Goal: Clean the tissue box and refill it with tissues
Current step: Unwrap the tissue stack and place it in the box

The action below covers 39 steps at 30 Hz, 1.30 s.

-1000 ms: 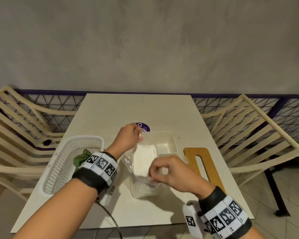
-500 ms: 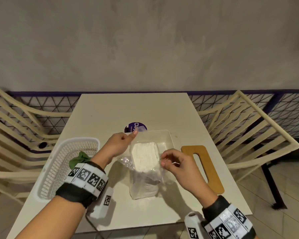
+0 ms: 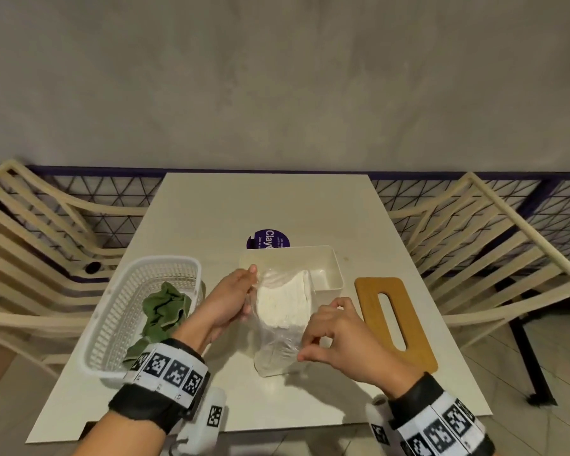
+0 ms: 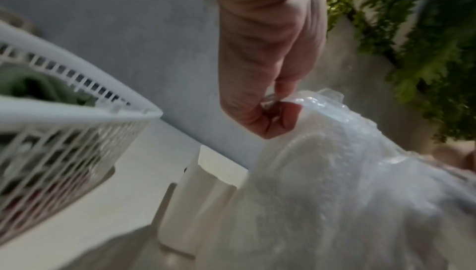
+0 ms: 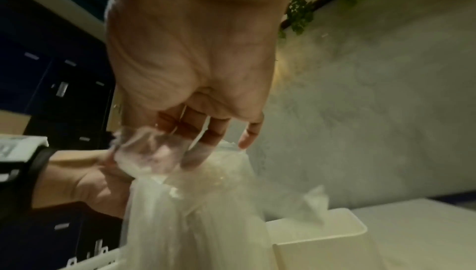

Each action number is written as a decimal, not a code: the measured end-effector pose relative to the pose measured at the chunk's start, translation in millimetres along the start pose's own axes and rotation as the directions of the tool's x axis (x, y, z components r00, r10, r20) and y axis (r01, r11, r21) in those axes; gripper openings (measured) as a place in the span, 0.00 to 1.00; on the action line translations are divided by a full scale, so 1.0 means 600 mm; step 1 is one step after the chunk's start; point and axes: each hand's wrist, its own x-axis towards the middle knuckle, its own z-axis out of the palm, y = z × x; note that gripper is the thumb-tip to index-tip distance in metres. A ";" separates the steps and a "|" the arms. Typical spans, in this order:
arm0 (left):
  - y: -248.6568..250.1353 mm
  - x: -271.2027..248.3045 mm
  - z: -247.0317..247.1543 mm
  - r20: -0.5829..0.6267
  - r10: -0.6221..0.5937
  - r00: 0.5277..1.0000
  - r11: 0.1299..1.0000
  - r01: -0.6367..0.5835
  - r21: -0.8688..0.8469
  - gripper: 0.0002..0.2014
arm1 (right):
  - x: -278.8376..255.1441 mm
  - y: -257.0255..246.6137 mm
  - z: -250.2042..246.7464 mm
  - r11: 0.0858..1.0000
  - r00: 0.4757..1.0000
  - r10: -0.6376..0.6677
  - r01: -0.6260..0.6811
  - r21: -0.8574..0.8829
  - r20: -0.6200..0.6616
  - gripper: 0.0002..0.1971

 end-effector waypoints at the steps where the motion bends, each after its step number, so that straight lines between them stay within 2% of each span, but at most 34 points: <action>1: 0.006 -0.005 0.001 0.020 0.067 0.998 0.994 -0.069 0.088 0.15 | -0.002 0.001 0.002 1.000 0.999 -0.028 0.028 -0.008 -0.038 0.10; 3: 0.019 -0.011 -0.002 0.098 0.186 0.978 0.933 -0.207 0.294 0.20 | -0.006 0.008 0.008 0.997 0.991 -0.070 0.071 0.000 -0.112 0.12; 5: 0.027 -0.005 -0.006 0.125 0.271 0.954 0.828 -0.298 0.475 0.23 | -0.009 0.014 0.013 0.996 0.984 -0.091 0.091 -0.011 -0.154 0.12; 6: 0.030 -0.002 -0.005 0.110 0.333 0.937 0.768 -0.337 0.545 0.20 | -0.011 0.016 0.017 0.994 0.981 -0.108 0.104 -0.036 -0.162 0.12; 8: 0.040 0.009 0.006 0.074 0.455 0.887 0.675 -0.398 0.621 0.08 | -0.013 0.018 0.023 0.983 0.974 -0.159 0.141 -0.122 -0.158 0.11; 9: 0.046 0.015 0.014 0.048 0.478 0.877 0.684 -0.406 0.606 0.02 | -0.014 0.018 0.027 0.974 0.972 -0.182 0.157 -0.166 -0.149 0.11; 10: 0.052 0.022 0.021 0.009 0.471 0.882 0.721 -0.391 0.573 0.05 | -0.015 0.018 0.030 0.964 0.971 -0.199 0.169 -0.206 -0.135 0.10; 12: 0.064 0.040 0.030 -0.075 0.361 0.930 0.851 -0.295 0.434 0.10 | -0.017 0.019 0.039 0.938 0.968 -0.230 0.191 -0.290 -0.104 0.09; 14: 0.071 0.052 0.032 -0.114 0.156 0.981 0.966 -0.127 0.226 0.08 | -0.016 0.020 0.046 0.903 0.965 -0.248 0.200 -0.381 -0.081 0.07; 16: 0.074 0.053 0.035 -0.090 -0.050 0.995 0.996 0.056 0.067 0.05 | -0.020 0.021 0.050 0.901 0.963 -0.250 0.195 -0.388 -0.096 0.06; 17: 0.075 0.050 0.035 -0.069 -0.110 0.992 0.994 0.111 0.013 0.05 | -0.022 0.022 0.051 0.911 0.960 -0.254 0.197 -0.363 -0.116 0.06; 19: 0.078 0.050 0.034 -0.015 -0.138 0.990 0.988 0.136 -0.071 0.05 | -0.027 0.018 0.048 0.964 0.955 -0.209 0.165 -0.207 -0.212 0.07; 21: 0.076 0.050 0.024 0.056 -0.103 0.993 0.991 0.108 -0.083 0.09 | -0.033 0.011 0.041 0.993 0.941 -0.046 0.078 0.084 -0.334 0.08; 23: 0.069 0.045 0.004 0.107 -0.070 0.992 0.991 0.081 -0.105 0.15 | -0.032 0.009 0.031 0.948 0.899 0.147 -0.010 0.317 -0.412 0.02; 24: 0.064 0.039 -0.006 0.088 -0.062 0.994 0.984 0.076 -0.159 0.18 | -0.028 0.009 0.025 0.920 0.877 0.238 -0.065 0.387 -0.418 0.06; 26: 0.047 0.028 -0.023 0.010 -0.077 0.997 0.959 0.077 -0.272 0.17 | -0.019 0.015 0.019 0.862 0.858 0.370 -0.173 0.477 -0.357 0.13; 27: 0.032 0.025 -0.030 -0.023 -0.077 0.997 0.980 0.072 -0.188 0.16 | -0.013 0.017 0.018 0.846 0.856 0.407 -0.222 0.485 -0.318 0.12; 28: 0.020 0.015 -0.034 -0.025 -0.077 0.997 0.997 0.076 -0.019 0.18 | -0.008 0.018 0.017 0.843 0.857 0.430 -0.267 0.467 -0.285 0.11; 29: 0.008 0.010 -0.037 0.025 -0.071 0.997 0.978 0.064 0.198 0.22 | -0.004 0.021 0.019 0.846 0.857 0.444 -0.306 0.436 -0.261 0.10; 30: 0.001 0.001 -0.037 0.129 -0.088 0.988 0.914 0.029 0.405 0.28 | 0.000 0.023 0.021 0.849 0.857 0.456 -0.338 0.407 -0.239 0.10; 31: -0.006 -0.005 -0.032 0.228 -0.148 0.962 0.808 -0.015 0.589 0.32 | 0.003 0.023 0.020 0.849 0.857 0.466 -0.363 0.384 -0.219 0.10; 32: -0.013 -0.010 -0.026 0.293 -0.219 0.931 0.683 -0.068 0.727 0.33 | 0.006 0.023 0.018 0.846 0.859 0.475 -0.385 0.369 -0.192 0.10; 33: -0.016 -0.017 -0.017 0.334 -0.271 0.903 0.616 -0.104 0.781 0.30 | 0.008 0.024 0.015 0.843 0.863 0.480 -0.405 0.353 -0.159 0.12; 34: -0.019 -0.021 -0.006 0.351 -0.283 0.892 0.616 -0.111 0.780 0.27 | 0.011 0.026 0.009 0.845 0.868 0.482 -0.423 0.328 -0.121 0.13; 35: -0.026 -0.019 0.003 0.367 -0.247 0.897 0.643 -0.132 0.754 0.31 | 0.013 0.028 0.002 0.846 0.872 0.483 -0.440 0.302 -0.082 0.16; 37: -0.053 -0.001 0.027 0.388 -0.040 0.921 0.706 -0.249 0.663 0.52 | 0.016 0.034 -0.013 0.859 0.877 0.479 -0.457 0.232 -0.046 0.20; 38: -0.062 0.007 0.042 0.396 0.069 0.916 0.704 -0.326 0.631 0.57 | 0.016 0.039 -0.019 0.864 0.877 0.478 -0.460 0.205 -0.049 0.21; 39: -0.068 0.012 0.057 0.393 0.164 0.905 0.670 -0.395 0.628 0.58 | 0.015 0.045 -0.024 0.863 0.873 0.484 -0.465 0.199 -0.061 0.22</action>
